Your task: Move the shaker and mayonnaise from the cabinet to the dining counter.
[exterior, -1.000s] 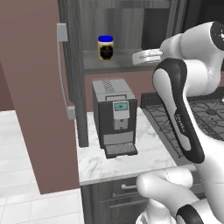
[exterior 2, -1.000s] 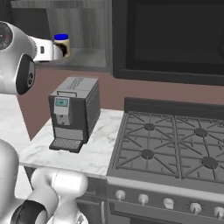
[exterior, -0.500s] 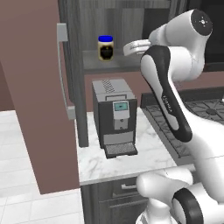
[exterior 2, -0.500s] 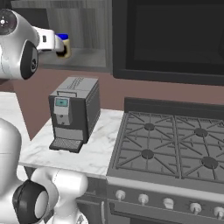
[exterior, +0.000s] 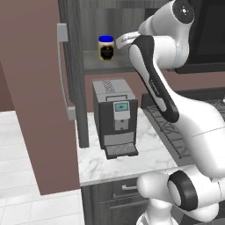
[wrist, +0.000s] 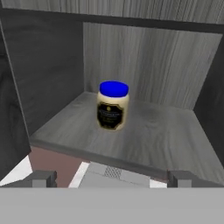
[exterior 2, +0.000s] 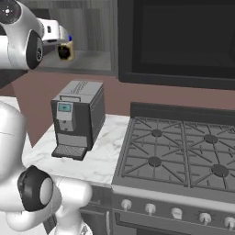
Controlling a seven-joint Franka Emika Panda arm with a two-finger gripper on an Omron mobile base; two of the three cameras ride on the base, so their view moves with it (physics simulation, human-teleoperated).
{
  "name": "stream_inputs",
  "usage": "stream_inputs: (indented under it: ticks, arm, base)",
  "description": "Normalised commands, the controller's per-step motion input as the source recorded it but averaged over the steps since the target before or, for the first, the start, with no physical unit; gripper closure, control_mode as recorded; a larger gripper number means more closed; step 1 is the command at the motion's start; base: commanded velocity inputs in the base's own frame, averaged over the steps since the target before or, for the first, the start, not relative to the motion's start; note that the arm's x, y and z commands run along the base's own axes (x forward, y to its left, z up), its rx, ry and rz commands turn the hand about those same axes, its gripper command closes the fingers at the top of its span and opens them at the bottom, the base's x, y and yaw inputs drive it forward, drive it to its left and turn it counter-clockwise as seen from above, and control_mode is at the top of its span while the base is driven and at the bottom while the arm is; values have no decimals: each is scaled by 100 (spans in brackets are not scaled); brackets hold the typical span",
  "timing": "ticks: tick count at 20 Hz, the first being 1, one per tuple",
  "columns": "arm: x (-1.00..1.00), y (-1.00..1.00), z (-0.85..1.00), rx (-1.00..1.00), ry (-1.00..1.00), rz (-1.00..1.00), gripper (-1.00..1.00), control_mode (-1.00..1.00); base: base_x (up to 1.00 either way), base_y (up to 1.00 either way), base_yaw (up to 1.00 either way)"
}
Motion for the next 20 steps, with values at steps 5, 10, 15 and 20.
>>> stream_inputs:
  ticks: [5, 10, 15, 20]
  arm:
    - [44, 8, 1, 0, 0, 0, -100, -100]
    - [29, 24, -11, 0, -3, 0, -100, -100]
    - [24, 18, -18, 1, -3, 0, -100, -100]
    - [30, 1, -2, 8, 0, 0, -100, -100]
  base:
    - [0, 0, 0]
    - [0, 0, 0]
    - [0, 0, 0]
    - [0, 0, 0]
